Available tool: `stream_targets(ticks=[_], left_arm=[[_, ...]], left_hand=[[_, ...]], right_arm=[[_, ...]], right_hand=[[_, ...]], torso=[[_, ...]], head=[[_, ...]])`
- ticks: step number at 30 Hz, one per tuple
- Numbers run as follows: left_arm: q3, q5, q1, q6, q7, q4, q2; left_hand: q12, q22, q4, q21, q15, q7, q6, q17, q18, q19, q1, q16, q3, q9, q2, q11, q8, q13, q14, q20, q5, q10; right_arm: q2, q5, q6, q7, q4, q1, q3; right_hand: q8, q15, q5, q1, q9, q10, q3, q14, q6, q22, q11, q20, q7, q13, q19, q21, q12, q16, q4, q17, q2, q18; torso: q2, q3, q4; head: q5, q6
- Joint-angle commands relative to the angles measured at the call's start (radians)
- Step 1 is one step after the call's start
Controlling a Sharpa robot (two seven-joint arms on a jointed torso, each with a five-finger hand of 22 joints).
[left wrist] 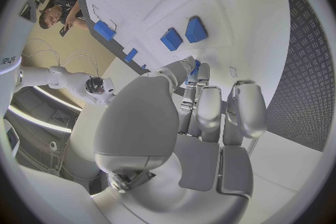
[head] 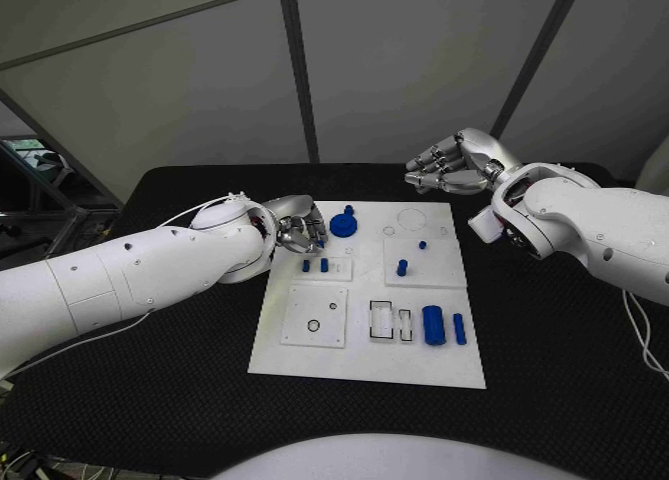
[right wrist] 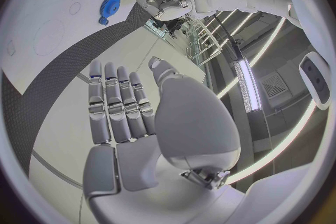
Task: Assemble the parts on the task board
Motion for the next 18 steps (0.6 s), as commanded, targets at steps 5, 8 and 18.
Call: stream_targets(ticks=[5,8,18], left_arm=[[0.0,-0.012,0.0,0.031,-0.023,-0.003,0.001],[0.0,-0.012,0.0,0.03,-0.024,-0.002,0.0],[0.0,-0.012,0.0,0.021,-0.024,-0.004,-0.001]], left_hand=[[-0.02,0.021,-0.01,-0.011,0.003,0.011,-0.039,-0.006,-0.006,-0.002,-0.019,0.002,-0.006,-0.013,-0.009,0.012,-0.029,-0.002,-0.004,0.007,-0.006,-0.026],[-0.028,0.021,-0.011,-0.013,0.007,0.016,-0.057,-0.007,-0.006,-0.003,-0.024,0.003,-0.008,-0.02,-0.014,0.017,-0.044,-0.003,-0.004,0.01,-0.006,-0.041],[-0.056,-0.006,-0.015,-0.057,0.022,0.009,-0.156,-0.019,0.002,-0.017,-0.036,0.007,-0.027,-0.055,-0.03,0.036,-0.108,-0.011,-0.009,0.024,-0.005,-0.106]], right_arm=[[0.0,-0.001,0.009,0.002,0.0,0.002,0.0],[0.0,-0.001,0.01,0.002,0.0,0.002,0.0],[-0.001,-0.008,0.005,-0.005,-0.001,0.002,0.0]], right_hand=[[-0.004,0.001,0.003,-0.003,0.0,-0.006,-0.007,-0.006,-0.006,-0.001,0.0,0.0,0.001,0.0,0.009,-0.007,-0.001,0.0,0.0,-0.002,0.006,0.012],[-0.004,0.001,0.003,-0.003,0.0,-0.006,-0.007,-0.006,-0.006,-0.001,0.0,0.0,0.001,0.0,0.009,-0.007,-0.001,0.0,0.0,-0.002,0.006,0.012],[-0.004,0.002,0.003,-0.002,0.0,-0.008,-0.009,-0.008,-0.007,-0.004,0.001,0.001,0.002,0.0,0.009,-0.009,-0.001,0.0,-0.002,-0.002,0.006,0.012]], torso=[[0.0,0.0,-0.0004],[0.0,-0.0001,0.0002],[0.0,-0.0003,0.0004]], head=[[0.0,-0.002],[-0.001,-0.001],[-0.001,-0.001]])
